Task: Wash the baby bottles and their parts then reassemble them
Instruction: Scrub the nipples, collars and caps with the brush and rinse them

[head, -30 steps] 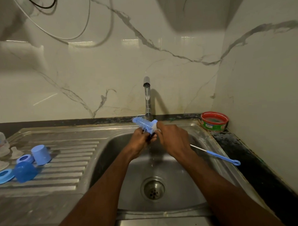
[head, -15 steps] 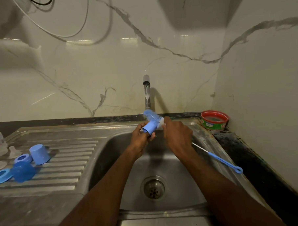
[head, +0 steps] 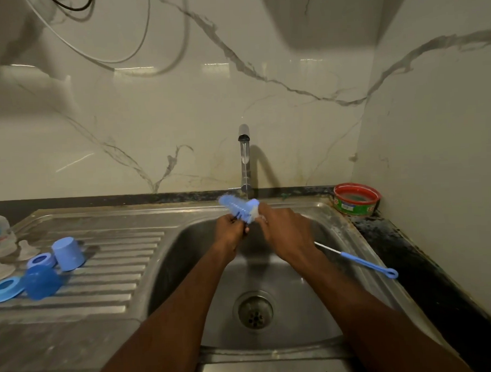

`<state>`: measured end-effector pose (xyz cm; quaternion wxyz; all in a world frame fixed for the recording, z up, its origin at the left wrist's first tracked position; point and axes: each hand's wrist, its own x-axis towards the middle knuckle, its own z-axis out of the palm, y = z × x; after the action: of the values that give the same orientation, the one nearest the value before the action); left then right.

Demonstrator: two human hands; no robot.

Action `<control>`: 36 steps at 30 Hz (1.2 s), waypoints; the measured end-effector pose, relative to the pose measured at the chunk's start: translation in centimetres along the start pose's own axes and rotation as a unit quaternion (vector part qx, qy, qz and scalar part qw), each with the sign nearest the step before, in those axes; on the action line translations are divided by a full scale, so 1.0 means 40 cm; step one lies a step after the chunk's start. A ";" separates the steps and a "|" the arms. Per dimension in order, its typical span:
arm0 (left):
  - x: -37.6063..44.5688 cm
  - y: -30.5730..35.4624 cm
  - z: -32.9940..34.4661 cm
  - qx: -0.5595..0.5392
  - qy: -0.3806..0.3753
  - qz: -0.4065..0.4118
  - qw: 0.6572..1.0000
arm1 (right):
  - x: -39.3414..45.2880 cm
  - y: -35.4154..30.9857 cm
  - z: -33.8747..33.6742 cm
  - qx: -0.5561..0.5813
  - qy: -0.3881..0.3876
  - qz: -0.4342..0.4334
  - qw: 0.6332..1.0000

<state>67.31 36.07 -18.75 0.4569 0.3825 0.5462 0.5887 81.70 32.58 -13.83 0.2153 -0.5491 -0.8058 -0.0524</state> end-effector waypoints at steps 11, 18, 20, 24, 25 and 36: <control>-0.002 0.006 0.006 -0.096 -0.066 -0.045 0.992 | -0.006 -0.004 0.001 -0.003 0.013 -0.023 1.000; 0.000 0.006 0.005 -0.108 -0.068 -0.049 0.991 | 0.009 -0.011 -0.010 -0.006 0.032 0.010 0.999; -0.001 -0.003 -0.013 -0.099 -0.088 -0.018 0.991 | 0.000 -0.013 -0.009 -0.021 0.025 -0.020 0.999; -0.011 0.007 -0.015 -0.058 -0.099 0.040 0.993 | 0.013 0.002 -0.029 -0.012 0.036 0.047 0.998; -0.008 0.009 -0.006 -0.061 -0.096 0.034 0.993 | 0.014 0.005 -0.030 -0.012 0.044 0.057 0.997; -0.026 0.030 0.008 -0.227 -0.105 -0.166 0.954 | 0.010 0.009 -0.040 -0.008 0.057 0.071 0.996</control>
<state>67.77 35.20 -17.46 0.6780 0.2325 0.4027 0.5693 82.35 32.54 -12.30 0.2601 -0.6023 -0.7510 -0.0747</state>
